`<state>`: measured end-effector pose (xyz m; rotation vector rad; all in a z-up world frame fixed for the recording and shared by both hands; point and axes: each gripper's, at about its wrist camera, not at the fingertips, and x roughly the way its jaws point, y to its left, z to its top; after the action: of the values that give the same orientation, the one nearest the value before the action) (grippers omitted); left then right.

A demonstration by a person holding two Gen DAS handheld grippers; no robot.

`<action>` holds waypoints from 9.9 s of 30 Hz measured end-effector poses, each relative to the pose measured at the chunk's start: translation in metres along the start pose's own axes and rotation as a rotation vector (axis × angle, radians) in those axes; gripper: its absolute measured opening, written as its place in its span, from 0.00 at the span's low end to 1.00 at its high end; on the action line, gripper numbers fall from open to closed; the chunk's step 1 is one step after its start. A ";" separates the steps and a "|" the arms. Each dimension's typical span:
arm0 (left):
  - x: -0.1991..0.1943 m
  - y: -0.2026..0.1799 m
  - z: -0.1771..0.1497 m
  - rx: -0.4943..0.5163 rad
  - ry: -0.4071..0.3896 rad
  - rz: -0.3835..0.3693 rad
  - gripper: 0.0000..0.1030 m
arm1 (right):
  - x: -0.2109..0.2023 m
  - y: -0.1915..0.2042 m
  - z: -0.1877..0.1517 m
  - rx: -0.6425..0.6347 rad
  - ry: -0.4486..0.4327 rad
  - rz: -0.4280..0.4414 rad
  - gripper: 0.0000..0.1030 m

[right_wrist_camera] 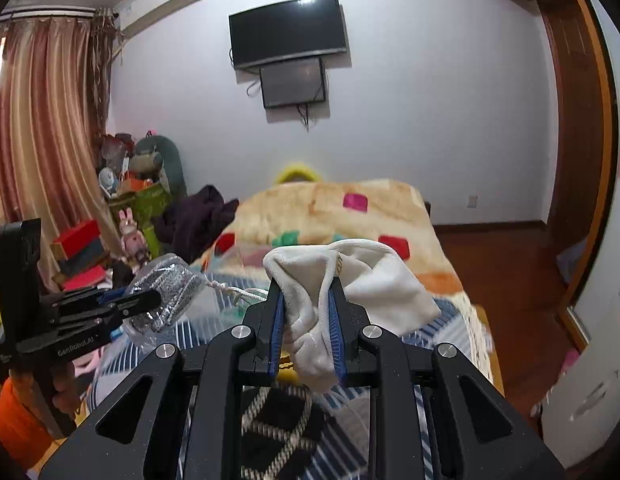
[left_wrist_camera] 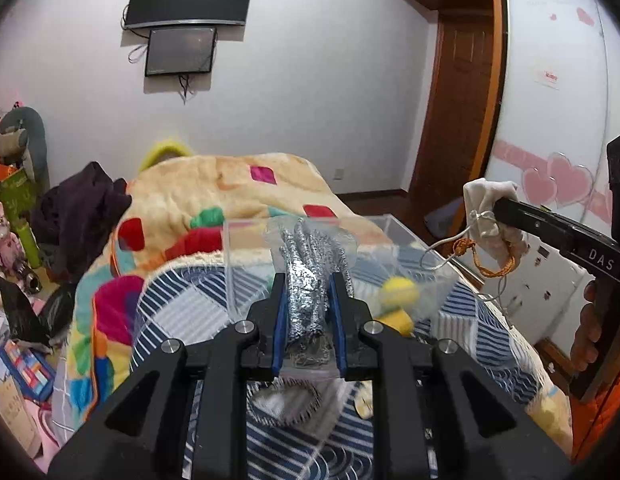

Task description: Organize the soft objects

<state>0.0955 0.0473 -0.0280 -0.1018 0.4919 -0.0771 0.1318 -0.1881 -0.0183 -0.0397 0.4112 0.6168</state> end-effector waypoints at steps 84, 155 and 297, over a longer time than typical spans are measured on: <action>0.046 0.014 -0.090 0.033 0.308 0.111 0.96 | 0.057 0.026 -0.081 -0.052 0.324 -0.018 0.99; 0.119 0.022 -0.004 -0.049 0.192 0.030 0.20 | 0.137 0.031 -0.007 -0.077 0.242 -0.027 0.20; -0.030 -0.024 0.024 0.011 -0.104 -0.019 0.47 | -0.001 0.009 0.009 0.018 -0.057 -0.054 0.81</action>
<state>0.0788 0.0283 0.0096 -0.0988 0.3865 -0.0923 0.1289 -0.1800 -0.0088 -0.0160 0.3593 0.5593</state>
